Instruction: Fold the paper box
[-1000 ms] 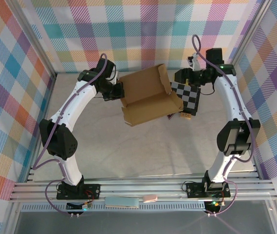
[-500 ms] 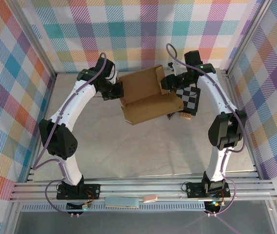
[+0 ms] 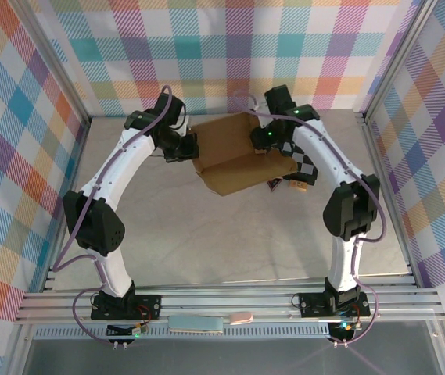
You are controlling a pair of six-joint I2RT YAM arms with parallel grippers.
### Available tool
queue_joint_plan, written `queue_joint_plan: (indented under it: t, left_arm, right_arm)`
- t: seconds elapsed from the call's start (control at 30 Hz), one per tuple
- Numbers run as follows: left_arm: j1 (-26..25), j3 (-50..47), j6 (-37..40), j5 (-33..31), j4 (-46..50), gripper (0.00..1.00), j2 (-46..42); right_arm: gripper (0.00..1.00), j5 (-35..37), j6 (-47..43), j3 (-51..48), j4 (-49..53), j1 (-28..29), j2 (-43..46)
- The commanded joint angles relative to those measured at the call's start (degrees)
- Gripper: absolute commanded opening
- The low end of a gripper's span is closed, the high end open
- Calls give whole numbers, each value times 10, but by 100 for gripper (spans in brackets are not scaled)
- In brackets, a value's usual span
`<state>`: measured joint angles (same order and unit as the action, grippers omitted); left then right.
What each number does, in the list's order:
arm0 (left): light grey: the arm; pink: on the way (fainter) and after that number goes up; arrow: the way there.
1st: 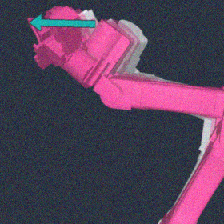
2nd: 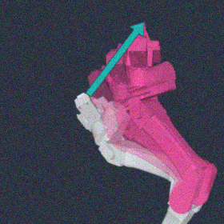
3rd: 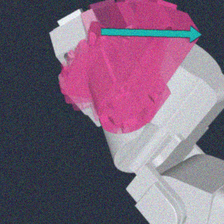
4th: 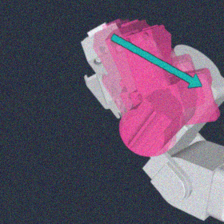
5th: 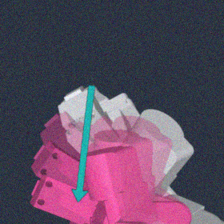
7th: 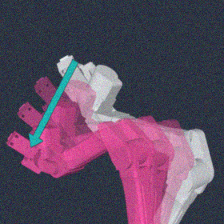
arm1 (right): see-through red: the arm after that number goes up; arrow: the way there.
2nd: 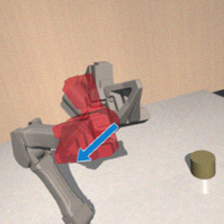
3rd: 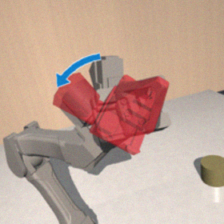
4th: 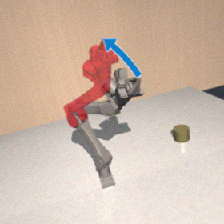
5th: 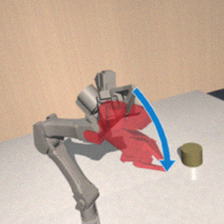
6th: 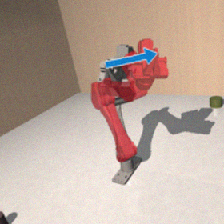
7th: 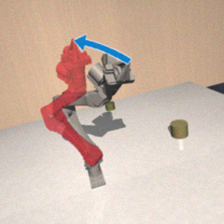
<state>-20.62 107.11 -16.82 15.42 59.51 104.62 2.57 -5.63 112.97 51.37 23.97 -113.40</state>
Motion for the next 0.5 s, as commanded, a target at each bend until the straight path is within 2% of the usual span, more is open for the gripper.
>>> queue_joint_plan:
  t: [0.0,0.23,0.3,0.37,0.47]
  left_arm:
    - [2,21,4,22,-20,0,-5]
    - [2,18,3,20,-23,0,-8]
    - [2,17,3,20,-24,0,-8]
    - [2,17,3,20,-24,0,-9]
    - [2,17,3,20,-24,0,-10]
  right_arm:
    - [30,140,-5,13,23,19,-20]
    - [0,192,22,3,7,32,-11]
    - [0,185,21,-17,-15,31,5]
    - [0,148,13,-34,-31,31,19]
    - [10,79,12,-41,-30,18,26]
